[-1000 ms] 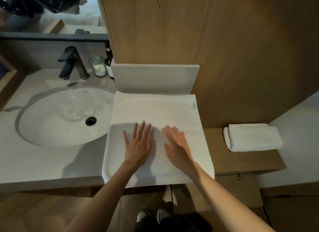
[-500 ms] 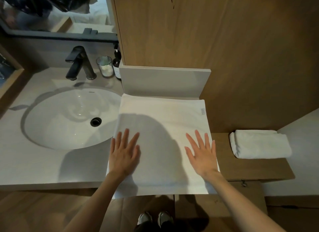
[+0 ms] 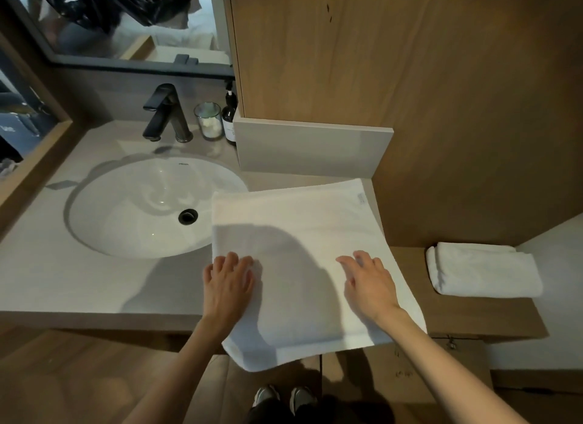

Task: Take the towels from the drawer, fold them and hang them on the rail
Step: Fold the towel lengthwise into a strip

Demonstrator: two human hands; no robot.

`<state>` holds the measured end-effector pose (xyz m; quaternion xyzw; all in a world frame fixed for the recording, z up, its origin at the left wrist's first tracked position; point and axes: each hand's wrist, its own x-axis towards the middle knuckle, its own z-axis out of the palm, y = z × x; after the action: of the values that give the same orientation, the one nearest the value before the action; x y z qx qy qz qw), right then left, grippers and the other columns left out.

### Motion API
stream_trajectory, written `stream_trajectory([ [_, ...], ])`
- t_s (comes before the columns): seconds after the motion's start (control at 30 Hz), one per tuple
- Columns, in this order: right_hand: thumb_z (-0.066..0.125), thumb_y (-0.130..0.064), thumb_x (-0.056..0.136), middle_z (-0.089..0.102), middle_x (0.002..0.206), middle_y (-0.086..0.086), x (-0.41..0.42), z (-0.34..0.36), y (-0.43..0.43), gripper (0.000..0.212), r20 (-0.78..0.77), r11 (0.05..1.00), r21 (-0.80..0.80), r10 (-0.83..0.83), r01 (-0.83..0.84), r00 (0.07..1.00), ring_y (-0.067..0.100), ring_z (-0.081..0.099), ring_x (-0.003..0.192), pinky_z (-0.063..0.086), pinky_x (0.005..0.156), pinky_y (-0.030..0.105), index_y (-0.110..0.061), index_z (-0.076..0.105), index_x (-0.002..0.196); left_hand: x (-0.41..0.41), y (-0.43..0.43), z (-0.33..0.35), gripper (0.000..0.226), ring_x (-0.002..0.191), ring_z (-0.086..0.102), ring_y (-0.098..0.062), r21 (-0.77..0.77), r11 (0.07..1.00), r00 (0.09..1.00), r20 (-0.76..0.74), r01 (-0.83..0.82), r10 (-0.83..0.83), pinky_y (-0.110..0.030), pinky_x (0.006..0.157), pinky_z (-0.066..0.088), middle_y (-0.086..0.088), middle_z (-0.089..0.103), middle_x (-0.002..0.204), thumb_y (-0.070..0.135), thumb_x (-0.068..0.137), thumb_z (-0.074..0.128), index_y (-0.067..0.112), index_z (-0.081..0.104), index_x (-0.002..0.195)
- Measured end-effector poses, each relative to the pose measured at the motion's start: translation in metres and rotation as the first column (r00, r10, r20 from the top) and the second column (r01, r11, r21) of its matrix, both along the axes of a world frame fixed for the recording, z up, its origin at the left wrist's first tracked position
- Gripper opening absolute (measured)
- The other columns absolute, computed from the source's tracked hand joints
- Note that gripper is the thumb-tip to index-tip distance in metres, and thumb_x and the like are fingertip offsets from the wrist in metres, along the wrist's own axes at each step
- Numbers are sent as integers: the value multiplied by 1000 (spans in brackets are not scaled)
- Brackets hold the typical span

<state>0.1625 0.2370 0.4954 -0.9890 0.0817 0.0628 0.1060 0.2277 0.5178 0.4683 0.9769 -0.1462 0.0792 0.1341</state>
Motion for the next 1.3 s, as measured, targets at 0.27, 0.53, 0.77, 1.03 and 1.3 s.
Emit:
stream_trajectory([
  [0.27,43,-10,95,20,160,-5,44,8,3,50,-168,986,157,85,-59,982,32,18,145,18,119,45,-33,39,139,-37,-9,4,34,88,63,-16,-43,971,972,-2,235,-236,-30,74,55,0,65,105,42,87,43,19,67,89],
  [0.53,36,-7,98,20,160,-10,78,4,16,33,-226,951,252,236,-177,945,26,3,150,32,109,43,-28,44,122,-74,-35,17,39,72,54,-6,-165,964,963,-141,207,-231,-14,64,40,9,63,89,48,89,35,25,65,98],
  [0.77,46,-14,99,22,160,-4,61,3,8,38,-96,938,259,261,-229,961,27,9,149,12,120,45,-29,51,133,-66,-41,23,20,76,61,-10,-222,967,976,-147,127,-162,-22,66,46,9,66,83,38,90,53,24,68,86],
  [1.03,52,-31,94,21,157,5,0,2,-48,44,-59,924,224,-303,309,951,35,17,136,23,111,50,-34,41,137,32,8,26,51,115,48,-39,-122,964,941,-276,-236,196,-46,91,43,-16,50,130,23,82,69,17,54,130],
  [1.3,68,-24,88,53,132,7,-10,-1,-63,41,-72,690,581,-484,431,872,28,49,121,44,101,42,-33,54,126,49,33,20,37,76,52,-21,-378,877,918,-367,-297,153,-36,84,49,-15,54,102,8,88,59,19,59,124],
])
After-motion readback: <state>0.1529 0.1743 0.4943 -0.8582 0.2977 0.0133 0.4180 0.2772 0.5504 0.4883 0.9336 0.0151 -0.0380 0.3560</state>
